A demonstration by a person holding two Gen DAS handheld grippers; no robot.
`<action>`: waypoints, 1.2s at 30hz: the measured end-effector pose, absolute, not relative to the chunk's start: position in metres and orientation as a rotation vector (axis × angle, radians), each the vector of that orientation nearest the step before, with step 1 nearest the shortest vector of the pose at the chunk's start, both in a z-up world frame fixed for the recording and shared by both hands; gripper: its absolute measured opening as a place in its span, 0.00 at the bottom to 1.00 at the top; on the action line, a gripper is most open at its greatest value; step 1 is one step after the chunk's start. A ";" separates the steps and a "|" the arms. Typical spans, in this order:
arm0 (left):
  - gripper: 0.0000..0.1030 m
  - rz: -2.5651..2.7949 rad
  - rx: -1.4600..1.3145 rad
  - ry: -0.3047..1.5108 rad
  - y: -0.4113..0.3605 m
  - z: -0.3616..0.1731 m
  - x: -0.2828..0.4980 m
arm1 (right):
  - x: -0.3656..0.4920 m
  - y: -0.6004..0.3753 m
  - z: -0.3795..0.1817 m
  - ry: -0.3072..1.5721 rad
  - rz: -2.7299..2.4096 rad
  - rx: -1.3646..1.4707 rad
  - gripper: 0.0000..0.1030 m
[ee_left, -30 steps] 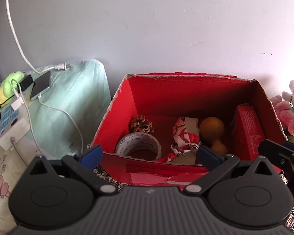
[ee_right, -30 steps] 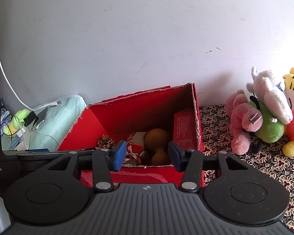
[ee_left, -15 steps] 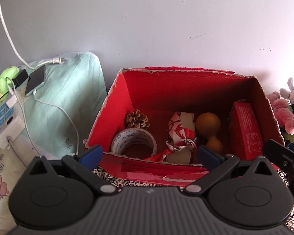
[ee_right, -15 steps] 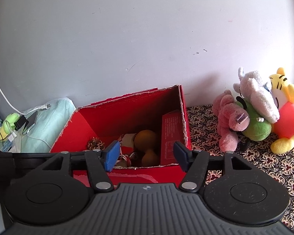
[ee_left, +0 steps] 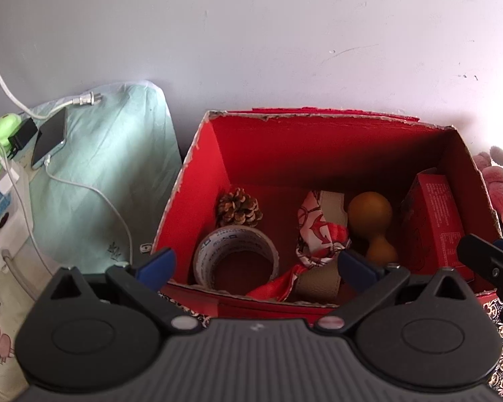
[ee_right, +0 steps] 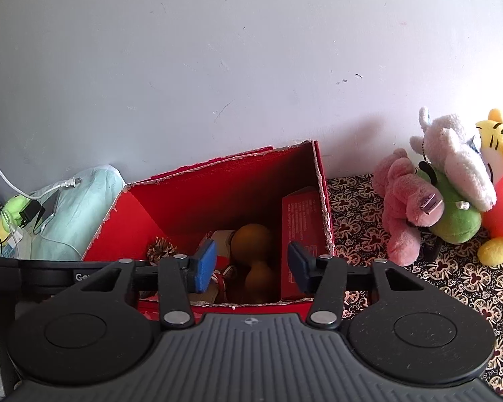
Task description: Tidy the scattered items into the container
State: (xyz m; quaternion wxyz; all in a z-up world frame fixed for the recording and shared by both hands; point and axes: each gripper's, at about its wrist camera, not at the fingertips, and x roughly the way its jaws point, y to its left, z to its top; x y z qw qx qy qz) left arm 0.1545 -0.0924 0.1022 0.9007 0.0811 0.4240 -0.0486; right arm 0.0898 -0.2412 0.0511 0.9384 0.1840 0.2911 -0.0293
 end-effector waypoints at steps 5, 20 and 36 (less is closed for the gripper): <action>1.00 -0.125 0.169 0.902 -0.091 0.098 0.162 | 0.098 -0.232 0.050 0.609 -0.048 0.349 0.48; 1.00 -0.128 0.177 0.943 -0.084 0.080 0.174 | 0.115 -0.232 0.029 0.683 -0.062 0.362 0.48; 1.00 -0.131 0.216 0.934 -0.091 0.073 0.173 | 0.117 -0.221 0.025 0.685 -0.039 0.288 0.62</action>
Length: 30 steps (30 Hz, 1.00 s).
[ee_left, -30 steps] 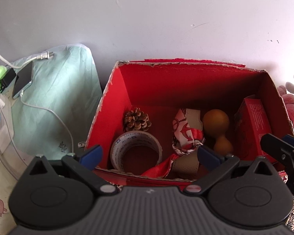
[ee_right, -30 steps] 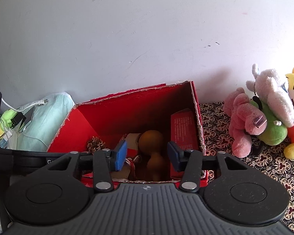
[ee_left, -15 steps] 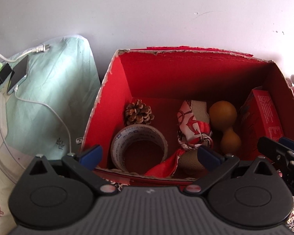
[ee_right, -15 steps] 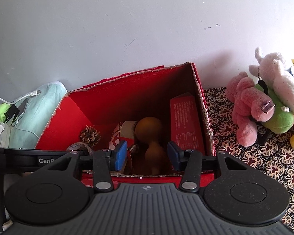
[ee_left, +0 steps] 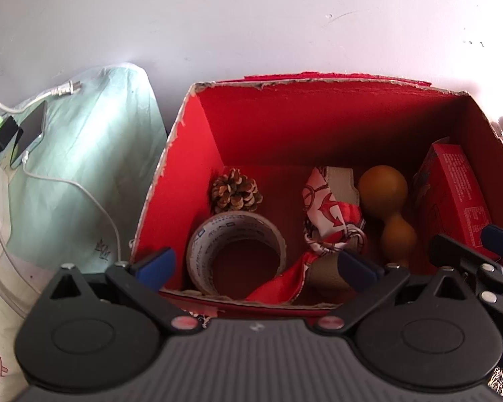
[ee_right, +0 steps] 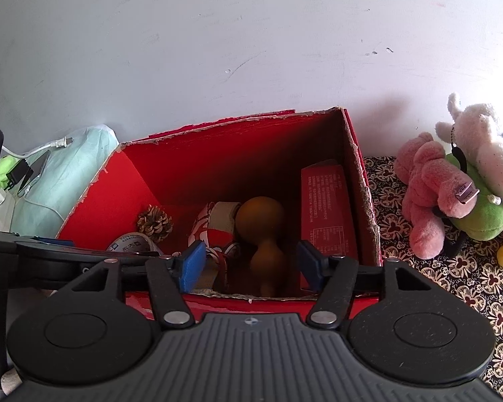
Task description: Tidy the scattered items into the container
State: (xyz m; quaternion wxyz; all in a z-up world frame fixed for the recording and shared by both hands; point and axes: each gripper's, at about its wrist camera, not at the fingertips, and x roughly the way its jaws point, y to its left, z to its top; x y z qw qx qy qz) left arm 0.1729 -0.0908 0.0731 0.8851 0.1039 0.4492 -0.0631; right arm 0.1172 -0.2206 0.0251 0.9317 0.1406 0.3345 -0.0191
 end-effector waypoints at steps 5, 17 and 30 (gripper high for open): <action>1.00 -0.134 0.218 0.930 -0.090 0.073 0.173 | 0.117 -0.218 0.025 0.685 -0.043 0.282 0.63; 1.00 -0.149 0.218 0.906 -0.082 0.070 0.177 | 0.120 -0.211 0.024 0.682 -0.062 0.285 0.73; 1.00 -0.153 0.214 0.902 -0.081 0.071 0.178 | 0.119 -0.212 0.023 0.659 -0.108 0.310 0.68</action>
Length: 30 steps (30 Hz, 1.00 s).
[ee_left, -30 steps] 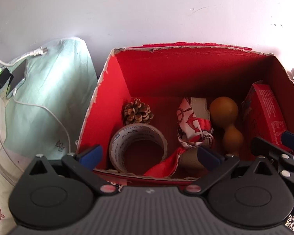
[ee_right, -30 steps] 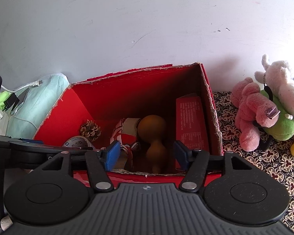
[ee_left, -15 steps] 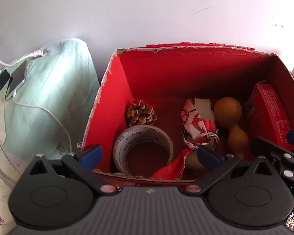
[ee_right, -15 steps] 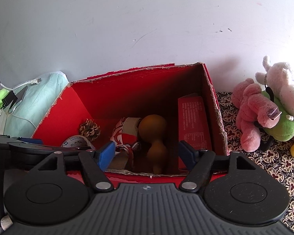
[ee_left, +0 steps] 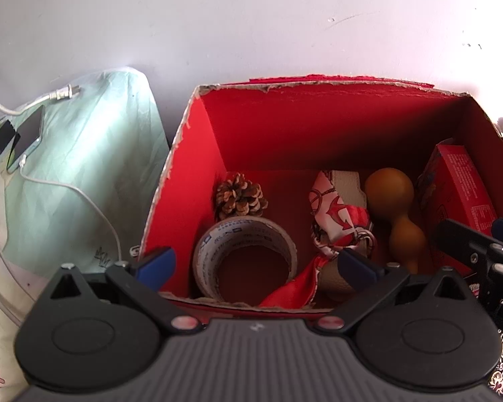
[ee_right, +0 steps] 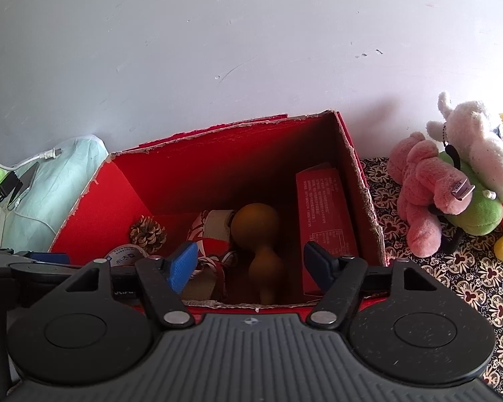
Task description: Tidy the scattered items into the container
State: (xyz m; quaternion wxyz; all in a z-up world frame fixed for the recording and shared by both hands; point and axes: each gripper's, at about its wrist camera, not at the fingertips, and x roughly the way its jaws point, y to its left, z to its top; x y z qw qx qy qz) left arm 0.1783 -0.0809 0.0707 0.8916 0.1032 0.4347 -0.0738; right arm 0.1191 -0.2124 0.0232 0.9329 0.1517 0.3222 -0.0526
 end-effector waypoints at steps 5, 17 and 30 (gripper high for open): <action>1.00 -0.148 0.178 0.907 -0.080 0.078 0.180 | 0.119 -0.217 0.024 0.664 -0.119 0.333 0.62; 1.00 -0.144 0.184 0.898 -0.085 0.093 0.172 | 0.119 -0.220 0.032 0.674 -0.142 0.315 0.57; 1.00 -0.144 0.201 0.888 -0.087 0.095 0.164 | 0.112 -0.221 0.032 0.674 -0.152 0.323 0.57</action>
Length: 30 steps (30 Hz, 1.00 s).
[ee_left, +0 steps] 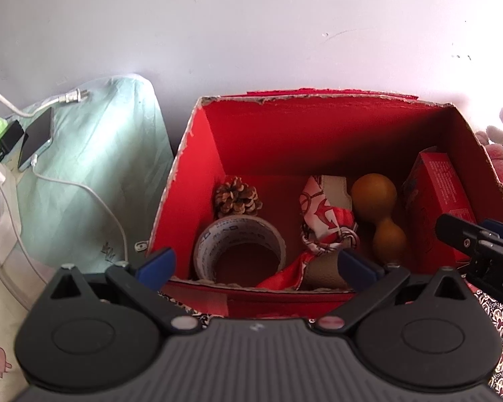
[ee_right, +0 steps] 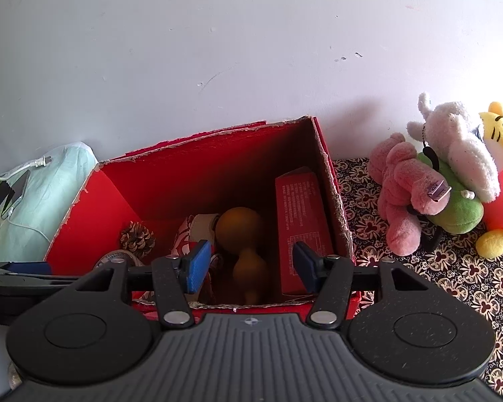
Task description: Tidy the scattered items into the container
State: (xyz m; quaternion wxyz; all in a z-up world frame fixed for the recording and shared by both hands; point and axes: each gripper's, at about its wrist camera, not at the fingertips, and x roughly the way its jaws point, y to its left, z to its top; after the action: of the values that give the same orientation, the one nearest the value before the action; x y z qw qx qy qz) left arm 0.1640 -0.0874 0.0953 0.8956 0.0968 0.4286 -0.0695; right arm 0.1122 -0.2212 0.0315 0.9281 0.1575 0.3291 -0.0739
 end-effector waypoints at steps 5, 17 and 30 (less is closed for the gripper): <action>1.00 -0.136 0.212 0.879 -0.089 0.095 0.161 | 0.110 -0.221 0.031 0.673 -0.161 0.315 0.57; 1.00 -0.140 0.211 0.848 -0.088 0.103 0.152 | 0.103 -0.218 0.037 0.653 -0.167 0.289 0.57; 1.00 -0.112 0.196 0.849 -0.086 0.112 0.128 | 0.079 -0.213 0.047 0.626 -0.131 0.306 0.62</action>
State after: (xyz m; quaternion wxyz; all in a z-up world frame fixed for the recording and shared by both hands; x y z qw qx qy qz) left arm 0.1276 -0.0856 0.1119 0.9051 0.0950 0.4108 -0.0543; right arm 0.0792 -0.2131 0.0466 0.9378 0.1500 0.3063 -0.0641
